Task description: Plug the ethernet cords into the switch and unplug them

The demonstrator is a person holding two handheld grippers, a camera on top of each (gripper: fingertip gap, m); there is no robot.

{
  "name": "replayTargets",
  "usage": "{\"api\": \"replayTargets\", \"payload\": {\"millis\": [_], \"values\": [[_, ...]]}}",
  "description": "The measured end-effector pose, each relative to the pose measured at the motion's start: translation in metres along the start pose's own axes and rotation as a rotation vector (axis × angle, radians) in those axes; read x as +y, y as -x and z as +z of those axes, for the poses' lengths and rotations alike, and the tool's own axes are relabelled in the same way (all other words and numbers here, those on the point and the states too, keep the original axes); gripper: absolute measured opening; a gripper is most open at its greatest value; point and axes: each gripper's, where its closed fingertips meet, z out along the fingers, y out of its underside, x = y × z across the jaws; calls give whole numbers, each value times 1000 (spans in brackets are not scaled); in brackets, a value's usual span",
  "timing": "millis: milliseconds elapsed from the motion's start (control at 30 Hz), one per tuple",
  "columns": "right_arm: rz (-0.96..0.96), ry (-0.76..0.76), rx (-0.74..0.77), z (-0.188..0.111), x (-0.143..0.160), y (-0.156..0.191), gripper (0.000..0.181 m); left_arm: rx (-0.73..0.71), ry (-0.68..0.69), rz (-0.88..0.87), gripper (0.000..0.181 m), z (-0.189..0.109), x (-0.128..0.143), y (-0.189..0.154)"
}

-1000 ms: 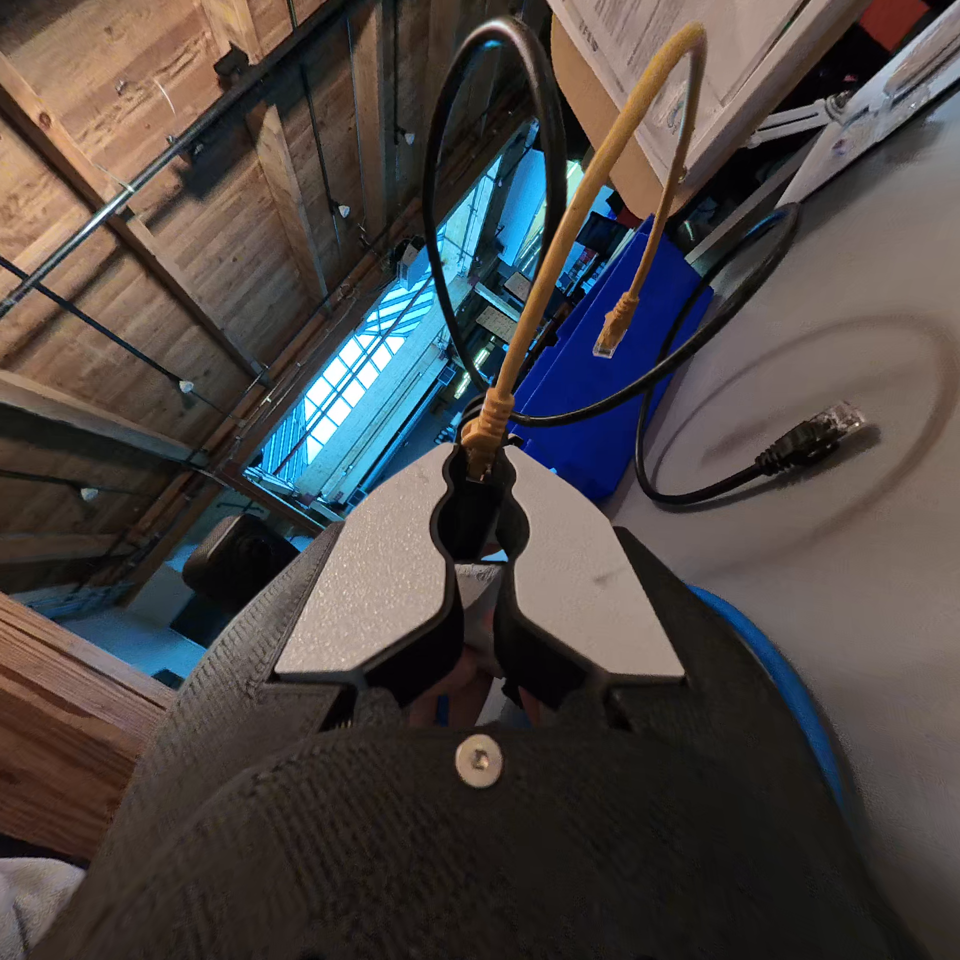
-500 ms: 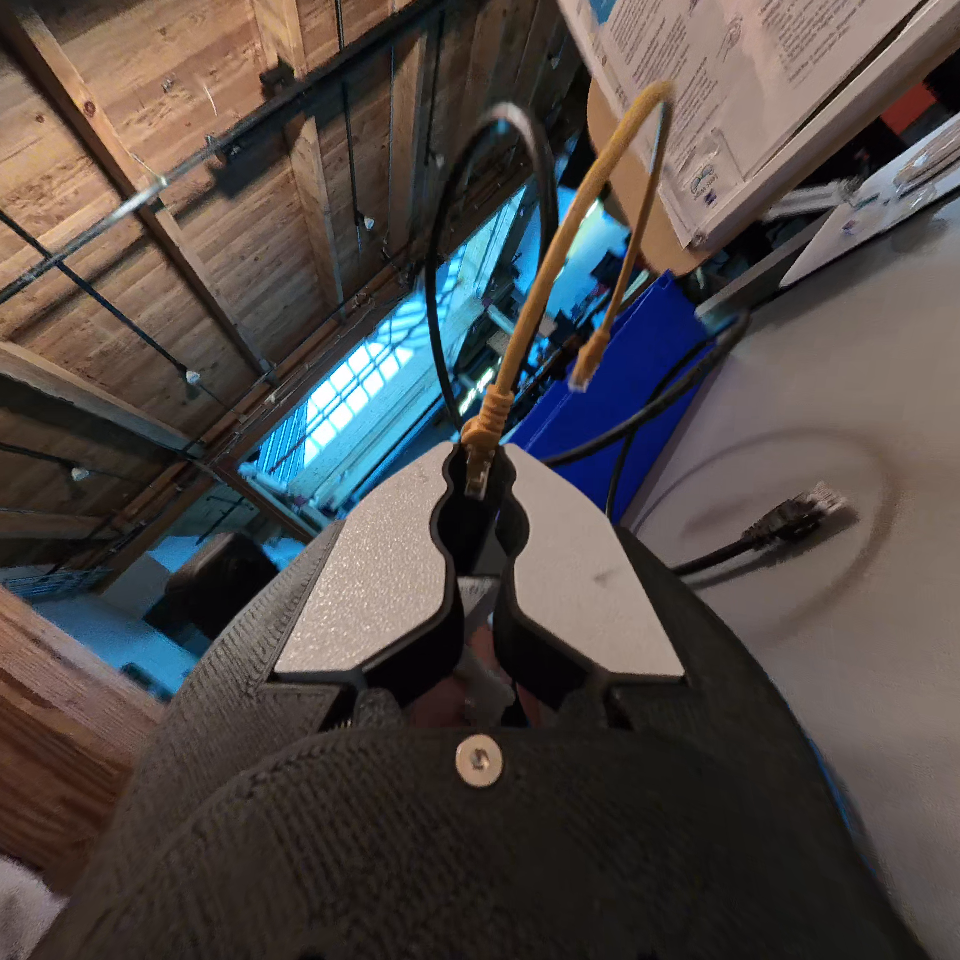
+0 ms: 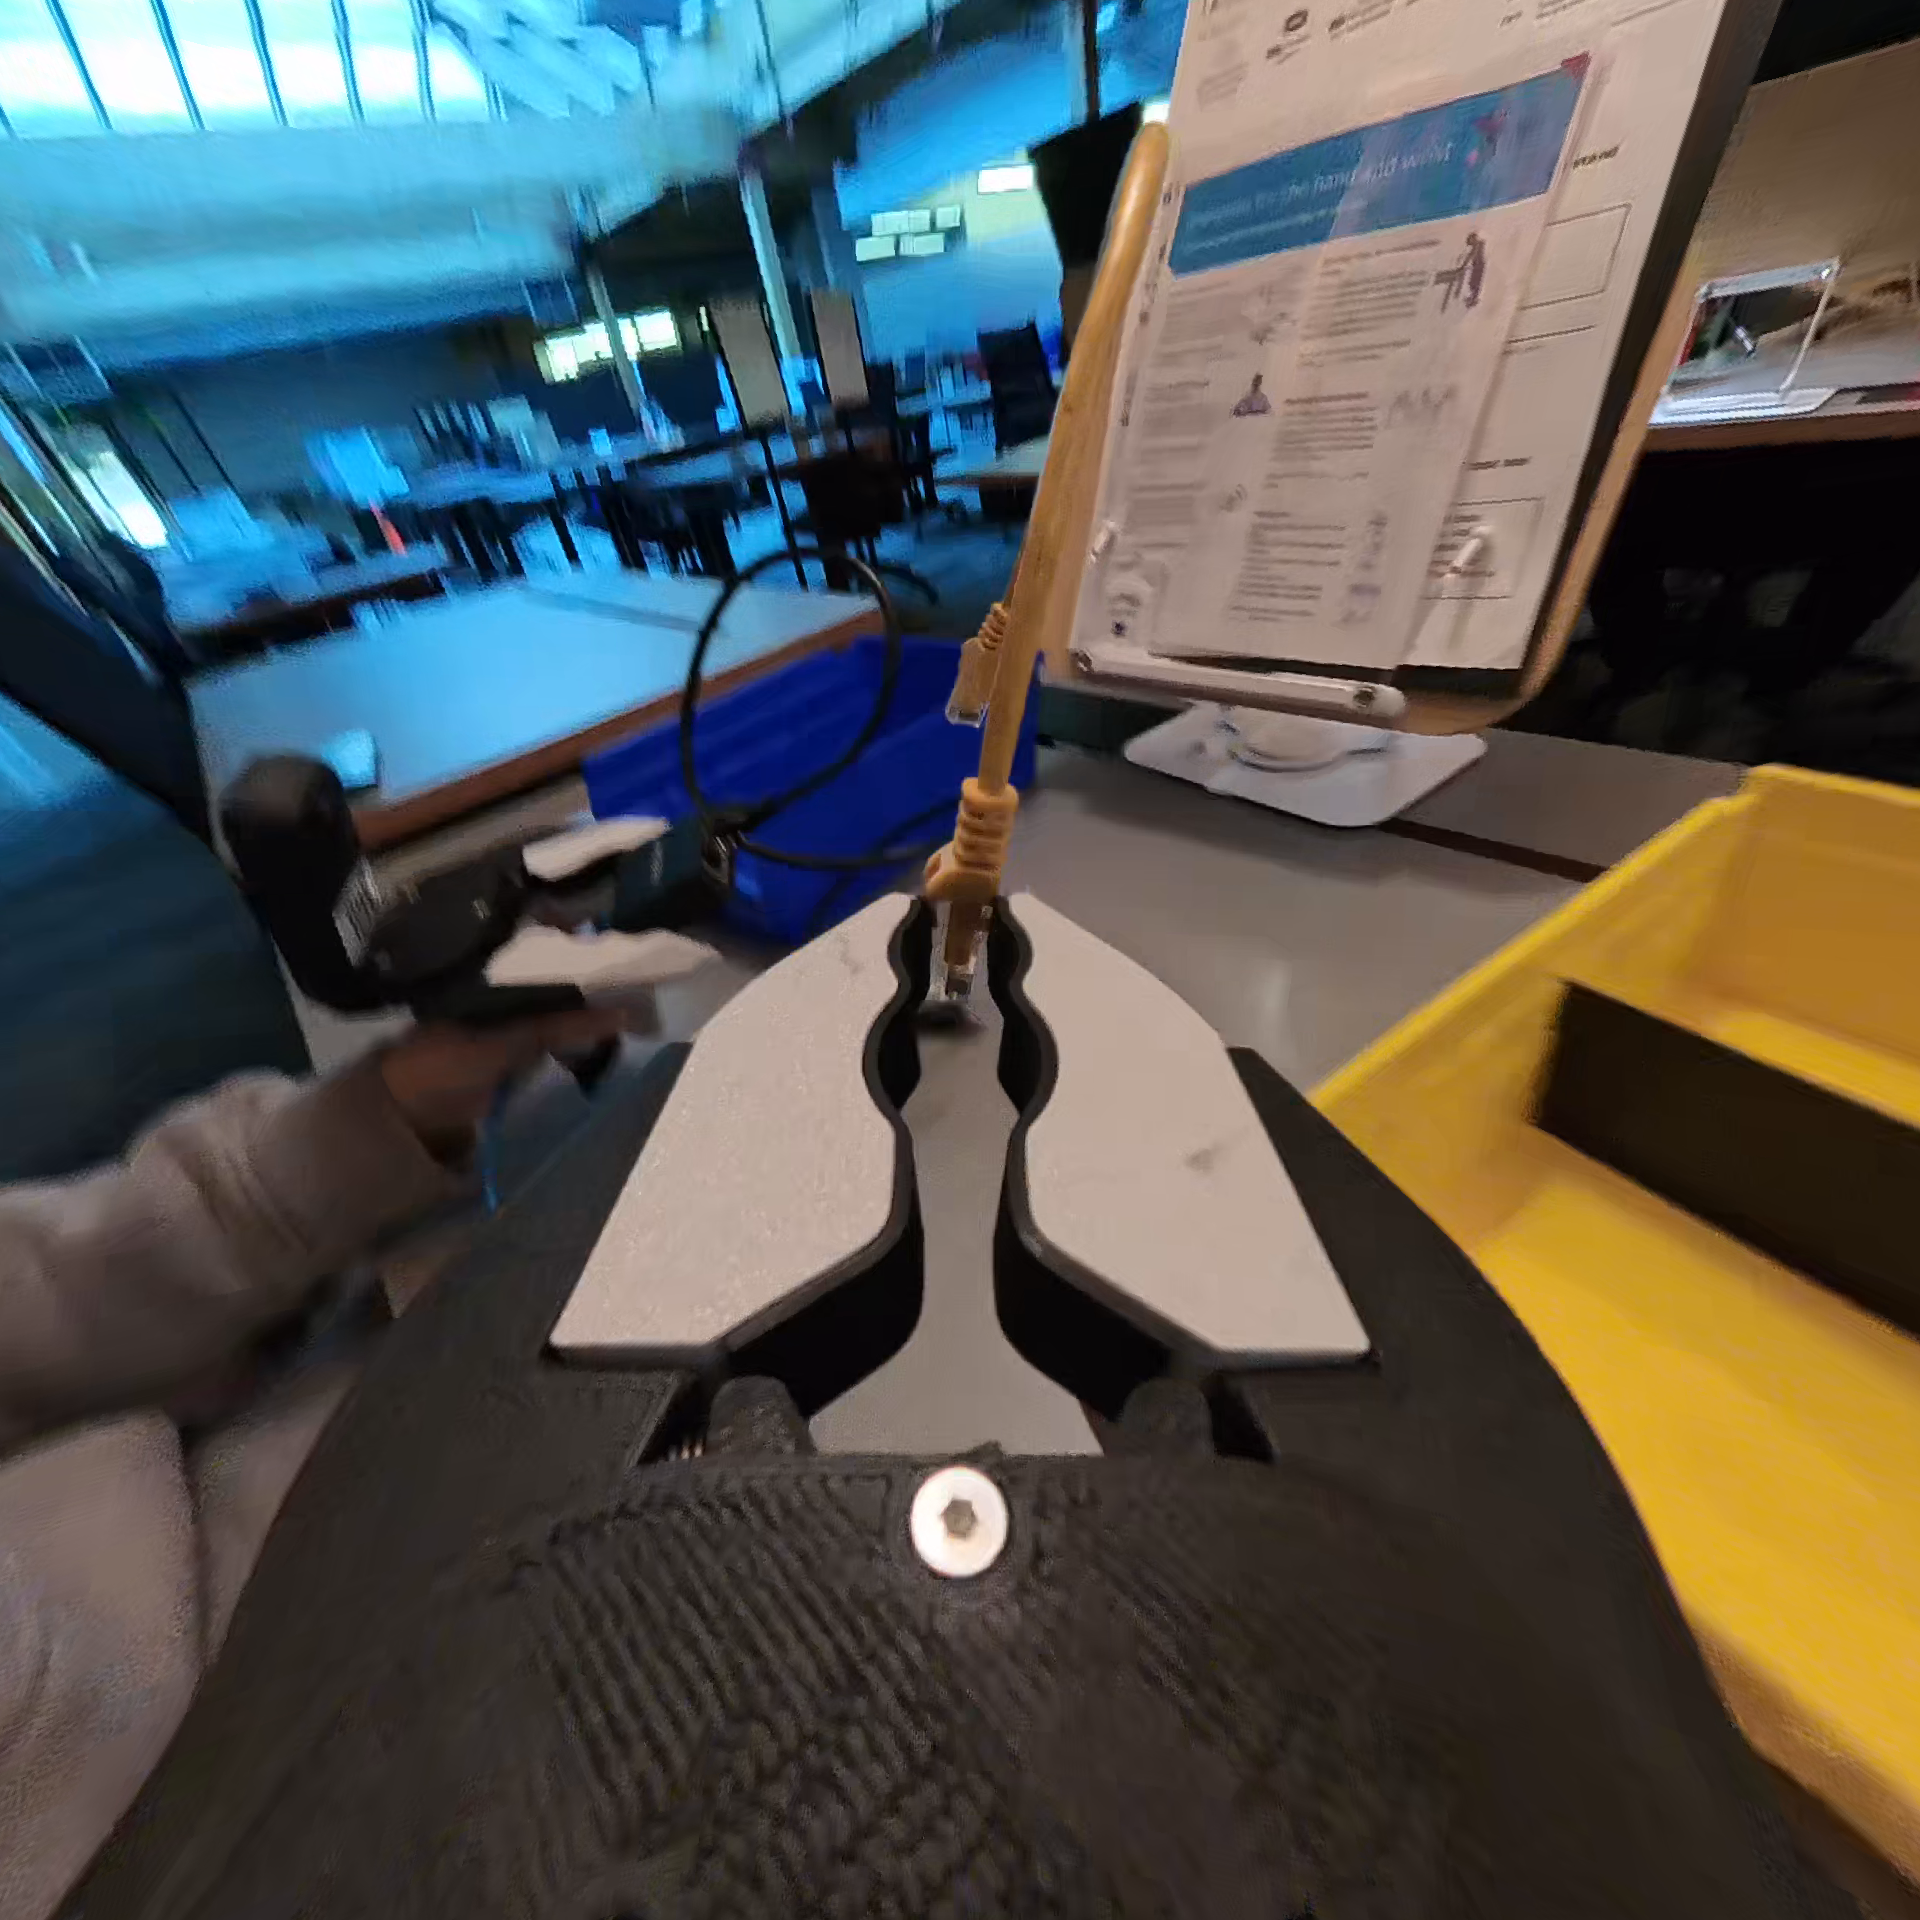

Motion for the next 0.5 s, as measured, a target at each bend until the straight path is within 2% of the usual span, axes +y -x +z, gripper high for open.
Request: {"api": "replayTargets", "payload": {"millis": [67, 233, 333, 500], "values": [[-82, 81, 33, -25, -2, -20, 12, 7, -1, -9, 71, 0, 0, 0], [-101, 271, 148, -68, 13, -91, 12, 26, 5, -7, 71, 1, 2, -3], [-84, 340, 219, -75, 24, -125, 11, 27, 7, 2, 71, 1, 1, -4], [131, 453, 197, -60, 63, -153, 12, 29, 9, -1, 71, 1, 2, -3]]}}
